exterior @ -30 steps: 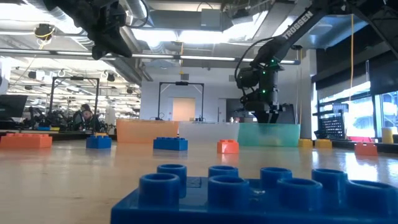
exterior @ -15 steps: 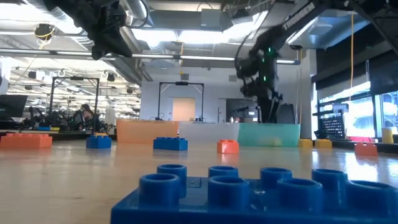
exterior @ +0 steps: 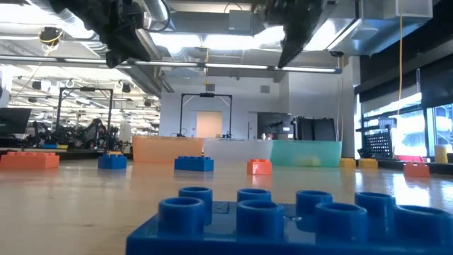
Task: Sort & place blocks by color
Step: Put the blue game piece into the transparent bin
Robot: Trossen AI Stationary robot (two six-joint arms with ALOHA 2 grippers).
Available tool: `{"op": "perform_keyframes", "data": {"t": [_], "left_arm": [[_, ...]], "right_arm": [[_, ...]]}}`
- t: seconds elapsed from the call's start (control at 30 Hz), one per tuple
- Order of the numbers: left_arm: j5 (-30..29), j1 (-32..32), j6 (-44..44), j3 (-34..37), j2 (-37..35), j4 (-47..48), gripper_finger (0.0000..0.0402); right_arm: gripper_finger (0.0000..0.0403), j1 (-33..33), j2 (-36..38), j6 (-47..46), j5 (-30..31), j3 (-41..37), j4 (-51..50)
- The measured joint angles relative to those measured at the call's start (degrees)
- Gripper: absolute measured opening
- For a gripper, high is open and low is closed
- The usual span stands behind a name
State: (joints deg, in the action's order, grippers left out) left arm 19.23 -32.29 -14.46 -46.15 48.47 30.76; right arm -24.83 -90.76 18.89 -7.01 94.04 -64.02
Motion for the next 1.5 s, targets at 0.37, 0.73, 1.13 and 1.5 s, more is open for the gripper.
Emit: {"op": "perform_keyframes", "data": {"t": [0.37,0.73,1.13,1.5], "left_arm": [[-0.66,9.61,3.62,0.01,0.00,7.64,0.0000],[-9.74,19.90,-10.79,0.02,0.04,15.57,0.0000],[-16.12,23.14,-24.83,0.02,0.07,15.57,0.0000],[-17.25,23.14,-30.24,0.02,0.07,17.38,0.0000]], "right_arm": [[0.0194,10.43,3.11,3.87,-11.59,-8.50,0.88],[0.0194,14.57,2.62,3.74,-11.71,-11.06,5.91],[0.0194,14.57,2.64,3.72,-11.69,-11.08,8.66],[0.0194,14.57,2.64,3.70,-11.69,-11.08,9.17]]}}
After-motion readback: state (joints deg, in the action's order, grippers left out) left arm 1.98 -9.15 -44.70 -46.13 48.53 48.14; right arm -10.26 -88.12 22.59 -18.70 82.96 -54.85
